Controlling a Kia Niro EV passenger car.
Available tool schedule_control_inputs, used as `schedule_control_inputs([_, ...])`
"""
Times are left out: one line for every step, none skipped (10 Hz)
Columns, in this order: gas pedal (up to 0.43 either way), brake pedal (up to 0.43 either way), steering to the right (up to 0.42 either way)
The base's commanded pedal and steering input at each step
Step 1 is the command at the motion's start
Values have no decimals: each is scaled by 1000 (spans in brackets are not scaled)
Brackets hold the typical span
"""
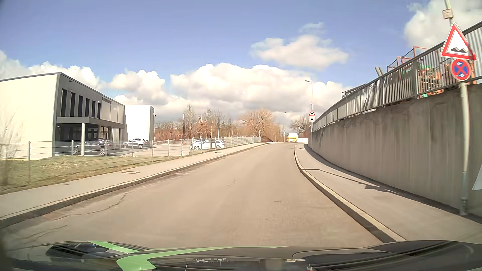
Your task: Follow the waypoints while adhering to traffic rules and regulations
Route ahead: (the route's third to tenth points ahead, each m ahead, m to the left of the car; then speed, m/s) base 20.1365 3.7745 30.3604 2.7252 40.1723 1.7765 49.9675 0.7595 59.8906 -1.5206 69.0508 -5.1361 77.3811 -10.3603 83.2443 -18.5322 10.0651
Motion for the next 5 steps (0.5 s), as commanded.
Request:
schedule_control_inputs([67, 0, 20])
schedule_control_inputs([67, 0, 19])
schedule_control_inputs([67, 0, 22])
schedule_control_inputs([67, 0, 25])
schedule_control_inputs([67, 0, 27])
